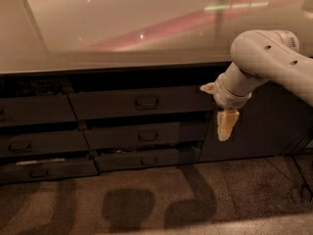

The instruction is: Open top drawer

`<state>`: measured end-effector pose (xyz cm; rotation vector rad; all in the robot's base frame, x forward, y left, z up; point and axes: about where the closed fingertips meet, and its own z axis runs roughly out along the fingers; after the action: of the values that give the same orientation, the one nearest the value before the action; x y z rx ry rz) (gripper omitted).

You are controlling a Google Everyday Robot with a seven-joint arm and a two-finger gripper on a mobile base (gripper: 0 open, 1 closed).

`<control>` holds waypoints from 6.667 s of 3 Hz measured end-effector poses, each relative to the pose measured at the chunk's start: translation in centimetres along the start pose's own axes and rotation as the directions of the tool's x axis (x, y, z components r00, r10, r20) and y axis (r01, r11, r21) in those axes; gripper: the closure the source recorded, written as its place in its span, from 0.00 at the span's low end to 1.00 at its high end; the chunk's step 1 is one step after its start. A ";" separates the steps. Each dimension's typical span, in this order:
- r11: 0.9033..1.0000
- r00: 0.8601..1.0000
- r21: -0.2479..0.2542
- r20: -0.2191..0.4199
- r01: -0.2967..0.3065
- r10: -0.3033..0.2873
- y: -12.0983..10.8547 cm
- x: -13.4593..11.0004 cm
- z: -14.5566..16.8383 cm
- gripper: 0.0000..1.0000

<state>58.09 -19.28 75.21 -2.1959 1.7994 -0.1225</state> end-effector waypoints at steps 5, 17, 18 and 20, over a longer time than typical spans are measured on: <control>0.997 0.996 -0.044 0.066 0.067 -0.064 -5.9 -1.3 3.7 0.00; 0.946 0.915 0.108 -0.308 0.307 -0.262 -8.6 2.1 10.9 0.00; 0.967 0.923 0.048 -0.312 0.252 -0.225 -10.8 5.6 12.4 0.00; 0.976 0.909 0.008 -0.365 0.217 -0.199 -11.6 7.2 13.3 0.00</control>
Offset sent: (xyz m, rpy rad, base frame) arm 0.0961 0.0291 -0.0074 0.1556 0.1453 0.0834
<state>73.91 -21.97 64.98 -2.4497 1.7010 -0.6517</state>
